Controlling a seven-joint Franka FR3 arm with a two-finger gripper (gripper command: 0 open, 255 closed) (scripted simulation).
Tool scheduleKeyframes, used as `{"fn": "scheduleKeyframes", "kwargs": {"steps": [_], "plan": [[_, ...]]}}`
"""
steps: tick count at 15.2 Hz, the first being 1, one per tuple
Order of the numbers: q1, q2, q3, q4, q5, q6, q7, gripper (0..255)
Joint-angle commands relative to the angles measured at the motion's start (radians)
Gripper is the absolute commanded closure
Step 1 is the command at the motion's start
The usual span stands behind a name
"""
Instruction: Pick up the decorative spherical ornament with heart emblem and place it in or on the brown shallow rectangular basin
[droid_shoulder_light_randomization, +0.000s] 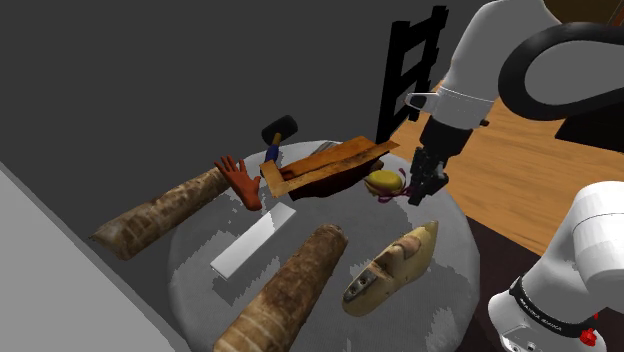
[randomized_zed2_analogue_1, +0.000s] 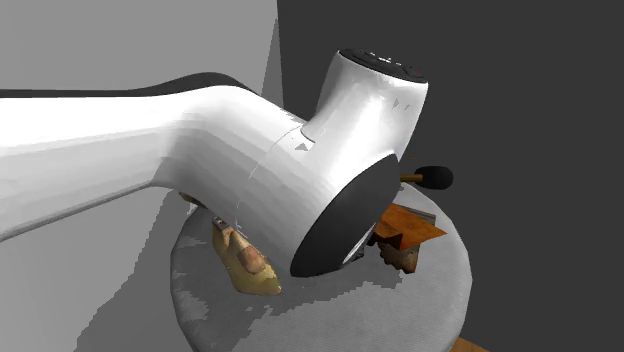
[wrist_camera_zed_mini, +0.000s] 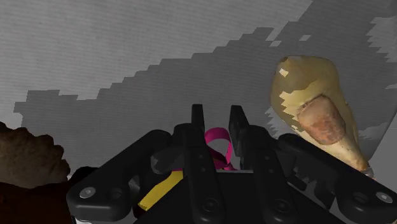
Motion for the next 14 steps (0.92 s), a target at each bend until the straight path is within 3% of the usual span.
{"fn": "scheduleKeyframes", "kwargs": {"steps": [1, 14], "plan": [[-0.002, 0.000, -0.003, 0.029, -0.005, -0.029, 0.006, 255], [-0.005, 0.011, -0.012, 0.208, -0.024, -0.192, 0.044, 255]]}}
